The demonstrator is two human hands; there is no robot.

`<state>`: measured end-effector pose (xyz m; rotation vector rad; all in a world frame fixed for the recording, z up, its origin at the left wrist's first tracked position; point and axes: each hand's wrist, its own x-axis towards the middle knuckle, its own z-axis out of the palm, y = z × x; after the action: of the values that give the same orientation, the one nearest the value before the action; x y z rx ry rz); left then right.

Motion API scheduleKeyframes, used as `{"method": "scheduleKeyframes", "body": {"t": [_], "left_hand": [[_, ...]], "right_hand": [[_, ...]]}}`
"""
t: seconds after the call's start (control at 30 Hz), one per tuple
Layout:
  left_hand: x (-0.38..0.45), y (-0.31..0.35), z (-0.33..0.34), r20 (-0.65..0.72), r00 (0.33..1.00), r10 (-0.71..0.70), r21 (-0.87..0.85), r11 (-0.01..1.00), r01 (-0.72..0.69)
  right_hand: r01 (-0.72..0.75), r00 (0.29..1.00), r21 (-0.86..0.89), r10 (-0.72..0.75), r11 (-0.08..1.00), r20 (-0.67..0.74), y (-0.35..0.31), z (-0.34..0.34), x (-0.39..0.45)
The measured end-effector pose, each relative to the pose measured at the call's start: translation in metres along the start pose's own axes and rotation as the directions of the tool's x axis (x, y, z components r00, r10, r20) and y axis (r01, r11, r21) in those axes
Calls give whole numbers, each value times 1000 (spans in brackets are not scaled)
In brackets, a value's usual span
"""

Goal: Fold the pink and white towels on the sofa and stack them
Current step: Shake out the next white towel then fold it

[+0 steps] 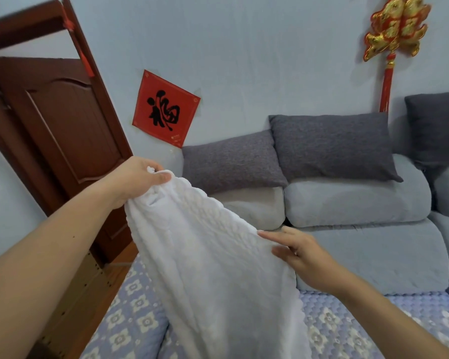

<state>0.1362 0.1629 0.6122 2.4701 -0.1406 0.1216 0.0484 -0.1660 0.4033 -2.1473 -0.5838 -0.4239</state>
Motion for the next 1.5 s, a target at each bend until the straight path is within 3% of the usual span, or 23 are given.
{"method": "scheduleKeyframes", "body": {"t": [0.33,0.6,0.7,0.77,0.87,0.97,1.1,1.2,1.3,1.5], "left_hand": [[-1,4,2,1,1000,-15,2,1000,15],[-3,11,8,-26,999,29,-7,1000,-29],[-5,15,10,-53,998,45,-8,999,-45],[-6,18,12,-78,995,58,-13,998,-59],[-8,21,11,-69,995,71,-34,997,-74],[-8,23,10,-34,998,44,-13,999,-44],[-9,24,10,-38,999,11,-55,998,-13],[-11,23,10,-38,999,16,-100,995,-19],[-13,18,8,-18,999,29,-108,994,-31],[-19,10,4,54,990,132,-178,977,-121]], "right_hand": [[69,998,-174,-68,982,12,2,0,-2],[-61,996,-166,50,984,-67,5,-1,-2],[-182,979,-141,167,973,-115,0,0,-1],[-315,934,-11,308,949,-180,-2,5,-2],[-463,798,267,529,845,-289,-2,17,-7],[-473,689,415,620,777,-376,-1,23,-9],[-432,656,490,637,757,-406,-5,22,-4],[-383,701,558,625,737,-344,-3,17,-2],[-438,757,499,606,748,-245,2,12,-1],[-532,829,464,549,708,112,-7,-3,-4]]}}
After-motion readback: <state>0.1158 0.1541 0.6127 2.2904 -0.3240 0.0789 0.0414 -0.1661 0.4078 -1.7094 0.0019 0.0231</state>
